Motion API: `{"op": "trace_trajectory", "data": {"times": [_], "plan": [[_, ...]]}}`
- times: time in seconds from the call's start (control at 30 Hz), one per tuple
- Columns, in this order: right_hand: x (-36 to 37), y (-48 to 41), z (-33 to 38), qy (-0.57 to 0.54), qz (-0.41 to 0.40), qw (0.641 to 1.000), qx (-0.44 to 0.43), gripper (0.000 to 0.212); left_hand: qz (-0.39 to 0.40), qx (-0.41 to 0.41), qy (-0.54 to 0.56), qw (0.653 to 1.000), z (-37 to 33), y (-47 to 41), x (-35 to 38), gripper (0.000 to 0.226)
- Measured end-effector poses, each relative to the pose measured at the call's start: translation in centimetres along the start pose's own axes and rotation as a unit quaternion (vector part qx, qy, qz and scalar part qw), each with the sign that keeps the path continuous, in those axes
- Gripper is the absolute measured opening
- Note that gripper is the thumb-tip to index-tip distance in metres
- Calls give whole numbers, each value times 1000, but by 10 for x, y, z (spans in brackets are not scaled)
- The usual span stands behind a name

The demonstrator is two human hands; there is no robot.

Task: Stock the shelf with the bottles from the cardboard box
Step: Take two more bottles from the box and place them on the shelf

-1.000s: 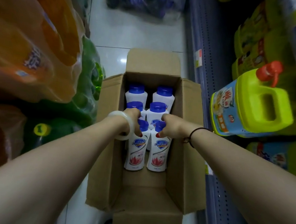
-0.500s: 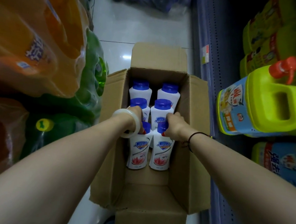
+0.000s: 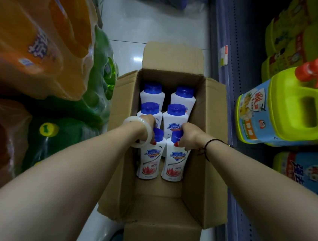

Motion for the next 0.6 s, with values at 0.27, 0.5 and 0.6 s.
{"op": "trace_trajectory", "data": {"times": [0.27,0.5,0.6], "plan": [[3,13,9,14,-17,1000,-8,41,2,14,98,995,5,15,1,46],[-15,40,11,-59,-48,997,-20,41,-38,54,84,994,-3,46,-25,50],[-29,60,20,-104,-55,993,-31,43,-53,68,104,991,0,67,-48,52]]}}
Point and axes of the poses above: each hand's wrist, its own y-axis away from the middle knuckle, its own x-axis out of the palm, z = x × y, the point moved 8 cm from there along -y, towards the middle knuckle, and after that the axes turned 13 degrees about -x, right-handed, at the moved point
